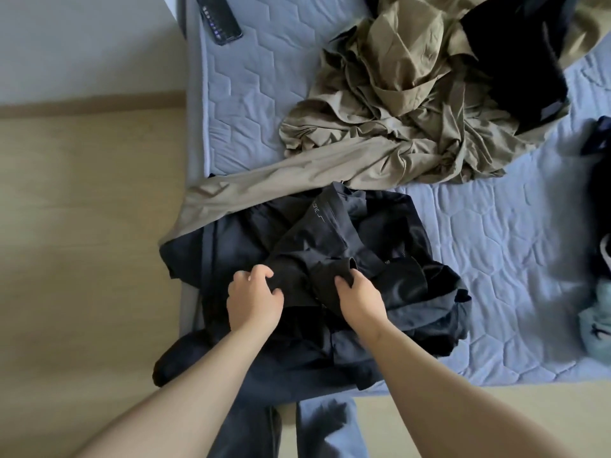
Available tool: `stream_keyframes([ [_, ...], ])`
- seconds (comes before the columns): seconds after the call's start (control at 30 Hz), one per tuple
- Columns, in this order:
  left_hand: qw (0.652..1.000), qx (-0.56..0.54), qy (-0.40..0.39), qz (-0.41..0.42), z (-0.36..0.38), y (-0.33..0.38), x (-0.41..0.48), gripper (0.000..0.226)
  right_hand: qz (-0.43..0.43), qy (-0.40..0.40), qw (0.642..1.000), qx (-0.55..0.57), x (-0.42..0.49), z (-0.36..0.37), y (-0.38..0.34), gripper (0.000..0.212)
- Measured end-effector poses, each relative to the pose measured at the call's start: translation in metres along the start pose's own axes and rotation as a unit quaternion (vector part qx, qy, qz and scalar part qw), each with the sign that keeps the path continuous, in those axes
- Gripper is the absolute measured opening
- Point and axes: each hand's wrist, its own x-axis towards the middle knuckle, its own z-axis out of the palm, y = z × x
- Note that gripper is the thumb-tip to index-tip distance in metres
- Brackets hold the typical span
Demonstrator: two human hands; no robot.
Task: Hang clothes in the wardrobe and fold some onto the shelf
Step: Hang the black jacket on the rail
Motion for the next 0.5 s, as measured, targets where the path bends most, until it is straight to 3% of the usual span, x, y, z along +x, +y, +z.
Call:
stream_keyframes([
  [0.1, 0.999, -0.052, -0.013, 0.010, -0.030, -0.002, 0.003, 0.017, 0.011, -0.015, 0.992, 0.121, -0.008, 0.004, -0.036, 0.011],
  [0.2, 0.992, -0.110, -0.012, 0.052, -0.068, 0.005, 0.006, 0.008, -0.013, -0.016, 0.986, 0.165, -0.025, 0.007, -0.084, 0.011],
  [0.5, 0.927, -0.342, -0.070, 0.136, -0.203, 0.027, -0.005, 0.035, -0.066, 0.016, 0.928, 0.365, -0.106, -0.015, -0.230, 0.031],
])
